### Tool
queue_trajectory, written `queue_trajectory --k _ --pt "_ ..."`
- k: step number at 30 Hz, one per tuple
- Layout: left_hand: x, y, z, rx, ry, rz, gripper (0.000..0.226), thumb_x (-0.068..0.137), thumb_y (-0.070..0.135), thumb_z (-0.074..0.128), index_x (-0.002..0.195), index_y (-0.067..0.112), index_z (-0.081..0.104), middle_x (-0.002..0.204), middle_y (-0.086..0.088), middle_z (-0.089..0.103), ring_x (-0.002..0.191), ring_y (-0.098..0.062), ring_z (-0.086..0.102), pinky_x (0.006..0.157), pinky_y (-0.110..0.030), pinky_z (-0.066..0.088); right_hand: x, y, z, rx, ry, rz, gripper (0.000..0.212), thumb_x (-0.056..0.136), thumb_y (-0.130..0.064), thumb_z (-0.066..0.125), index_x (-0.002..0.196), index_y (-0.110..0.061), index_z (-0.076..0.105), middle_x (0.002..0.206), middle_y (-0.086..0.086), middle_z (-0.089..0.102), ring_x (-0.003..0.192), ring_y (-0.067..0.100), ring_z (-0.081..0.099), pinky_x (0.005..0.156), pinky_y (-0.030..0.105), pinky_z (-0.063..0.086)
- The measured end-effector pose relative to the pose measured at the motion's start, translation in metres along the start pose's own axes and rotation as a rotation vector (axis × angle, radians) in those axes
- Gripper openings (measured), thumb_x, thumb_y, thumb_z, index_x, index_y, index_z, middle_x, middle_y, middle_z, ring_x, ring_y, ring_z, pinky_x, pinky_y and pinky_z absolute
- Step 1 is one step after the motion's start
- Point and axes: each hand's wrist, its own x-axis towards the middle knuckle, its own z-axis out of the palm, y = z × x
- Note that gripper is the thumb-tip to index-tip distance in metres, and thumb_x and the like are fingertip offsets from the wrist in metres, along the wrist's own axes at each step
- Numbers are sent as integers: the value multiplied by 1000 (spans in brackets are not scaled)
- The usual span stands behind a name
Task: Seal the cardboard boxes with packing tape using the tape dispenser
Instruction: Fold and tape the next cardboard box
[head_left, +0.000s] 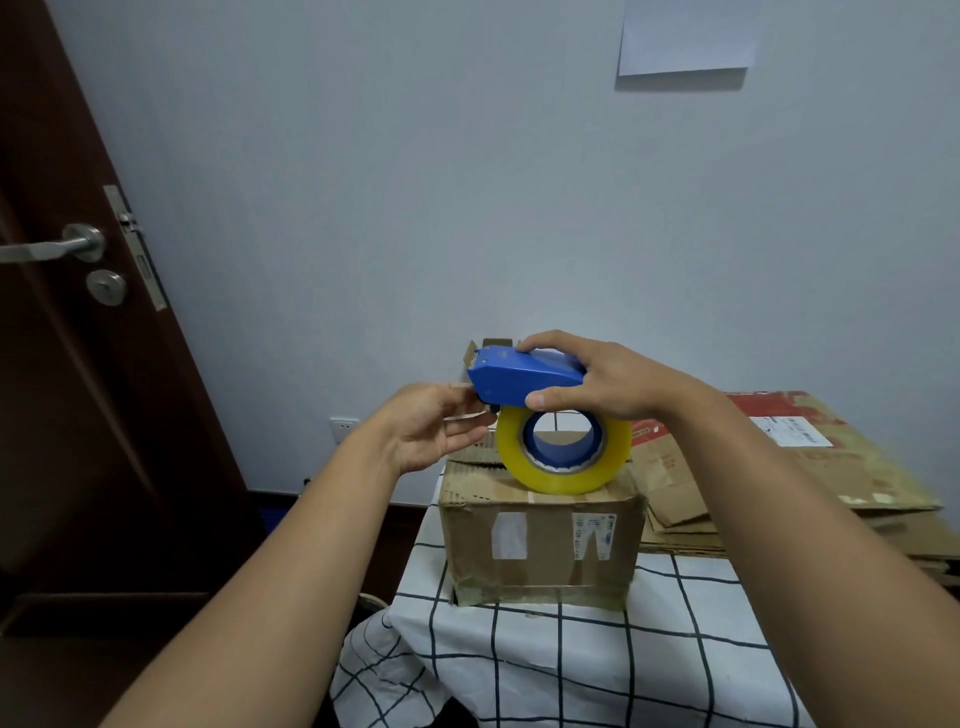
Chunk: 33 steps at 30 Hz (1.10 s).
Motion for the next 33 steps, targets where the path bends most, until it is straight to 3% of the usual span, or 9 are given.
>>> queue_trajectory --k 4,10,16,20,24,26,29,33 --pt "3 2 4 87 78 83 15 96 6 55 94 8 70 71 -3 71 73 -16 71 60 -23 56 2 -2 -8 -4 36 -14 47 76 -69 69 115 -72 43 108 -25 58 88 5 64 73 17 45" --pt "4 10 7 51 141 119 14 93 -1 54 97 1 68 79 -11 67 79 -21 66 59 -24 56 3 -11 -24 -65 45 -17 55 79 -63 72 128 -62 48 112 -30 53 94 2 60 76 17 44" --pt "5 16 -4 -36 249 152 11 96 -5 51 89 0 59 63 -8 67 58 -14 69 55 -24 57 0 -10 -38 -127 36 4 55 80 -59 73 129 -61 49 121 -16 55 96 3 58 77 19 43" --pt "7 10 -26 -100 323 152 7 96 -4 54 90 -2 57 75 -15 64 70 -22 69 54 -26 58 -6 -5 -50 -159 6 34 53 80 -57 73 126 -62 48 128 -10 56 100 8 59 81 24 44" --pt "5 10 -32 -123 321 133 6 95 -5 52 92 -3 57 74 -14 63 64 -20 70 53 -26 57 -7 -7 -49 -175 -34 41 54 81 -55 74 128 -61 47 128 -14 54 99 5 57 80 22 43" --pt "3 12 -35 -125 320 127 5 97 -4 51 98 -4 56 77 -15 62 71 -22 70 54 -27 58 -6 -8 -49 -194 -43 44 56 81 -54 75 130 -59 48 127 -15 54 100 7 57 82 25 42" --pt "-2 11 -31 -188 274 122 7 100 0 48 100 -2 54 84 -12 55 88 -33 70 65 -36 61 -4 -10 -53 -199 -44 36 55 81 -53 74 129 -58 48 124 -18 54 102 8 57 86 26 40" --pt "-8 0 -13 -322 166 116 14 104 10 42 96 3 52 75 -7 52 99 -47 67 77 -50 56 -3 -10 -55 -192 -62 48 54 80 -53 76 126 -59 49 124 -18 55 101 3 56 86 27 40"
